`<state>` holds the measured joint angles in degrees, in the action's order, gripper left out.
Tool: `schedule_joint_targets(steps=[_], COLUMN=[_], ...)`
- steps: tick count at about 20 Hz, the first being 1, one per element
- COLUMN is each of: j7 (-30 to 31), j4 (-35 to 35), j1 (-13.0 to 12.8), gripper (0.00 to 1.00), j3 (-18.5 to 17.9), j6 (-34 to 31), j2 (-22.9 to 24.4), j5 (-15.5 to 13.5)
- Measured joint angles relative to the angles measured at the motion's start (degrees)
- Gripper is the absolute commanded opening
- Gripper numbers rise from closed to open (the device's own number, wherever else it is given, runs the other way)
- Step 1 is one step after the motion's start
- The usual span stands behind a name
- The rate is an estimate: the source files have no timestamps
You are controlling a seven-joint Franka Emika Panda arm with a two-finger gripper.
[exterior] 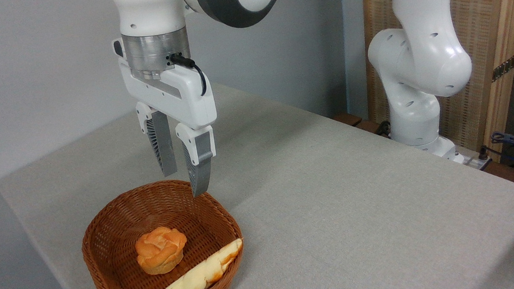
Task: Put bread into the basket
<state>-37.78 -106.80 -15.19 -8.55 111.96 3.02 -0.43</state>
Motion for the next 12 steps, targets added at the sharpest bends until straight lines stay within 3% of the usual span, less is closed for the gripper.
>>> schedule_joint_targets(steps=[10,12], j7=[0.0,0.0], j4=[0.0,0.0], j1=[0.2,2.7], gripper=[1.0,1.0], j3=[0.1,2.5], j6=[0.0,0.0], j2=[0.0,0.0], j5=[0.0,0.0])
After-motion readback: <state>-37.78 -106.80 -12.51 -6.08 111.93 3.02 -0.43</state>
